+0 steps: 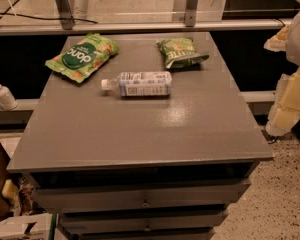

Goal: Pick blue plastic bottle

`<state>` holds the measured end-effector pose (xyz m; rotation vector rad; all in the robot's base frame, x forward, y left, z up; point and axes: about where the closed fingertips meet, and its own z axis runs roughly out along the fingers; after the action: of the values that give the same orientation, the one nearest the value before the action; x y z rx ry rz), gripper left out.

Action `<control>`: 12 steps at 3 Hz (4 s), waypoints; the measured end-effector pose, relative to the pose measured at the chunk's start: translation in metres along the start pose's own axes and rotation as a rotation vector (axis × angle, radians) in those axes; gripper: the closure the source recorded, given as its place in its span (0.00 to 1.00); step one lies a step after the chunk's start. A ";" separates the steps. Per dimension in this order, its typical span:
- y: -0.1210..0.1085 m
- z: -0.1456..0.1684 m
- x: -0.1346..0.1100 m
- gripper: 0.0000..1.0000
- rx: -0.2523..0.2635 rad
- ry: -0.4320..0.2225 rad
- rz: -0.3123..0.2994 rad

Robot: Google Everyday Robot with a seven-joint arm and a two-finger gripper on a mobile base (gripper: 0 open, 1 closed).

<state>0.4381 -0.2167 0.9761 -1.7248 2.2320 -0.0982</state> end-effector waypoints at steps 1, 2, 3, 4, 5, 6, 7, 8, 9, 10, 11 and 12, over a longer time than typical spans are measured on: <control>0.000 0.000 0.000 0.00 0.000 0.000 0.000; -0.004 0.004 -0.012 0.00 -0.014 -0.039 -0.008; -0.018 0.013 -0.044 0.00 -0.005 -0.084 -0.027; -0.029 0.025 -0.081 0.00 -0.011 -0.128 -0.021; -0.034 0.051 -0.117 0.00 -0.030 -0.127 -0.020; -0.042 0.082 -0.142 0.00 -0.063 -0.127 -0.018; -0.052 0.113 -0.160 0.00 -0.097 -0.125 -0.034; -0.060 0.131 -0.179 0.00 -0.115 -0.124 -0.065; -0.062 0.144 -0.201 0.00 -0.133 -0.127 -0.098; -0.063 0.160 -0.220 0.00 -0.149 -0.130 -0.123; -0.075 0.177 -0.228 0.00 -0.154 -0.129 -0.130; -0.086 0.200 -0.226 0.02 -0.175 -0.109 -0.123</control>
Offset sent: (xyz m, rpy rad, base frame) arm 0.0175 0.0236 -0.0055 0.0900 0.0282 0.0485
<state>0.6259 0.0029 0.8539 -1.9083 2.1098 0.1639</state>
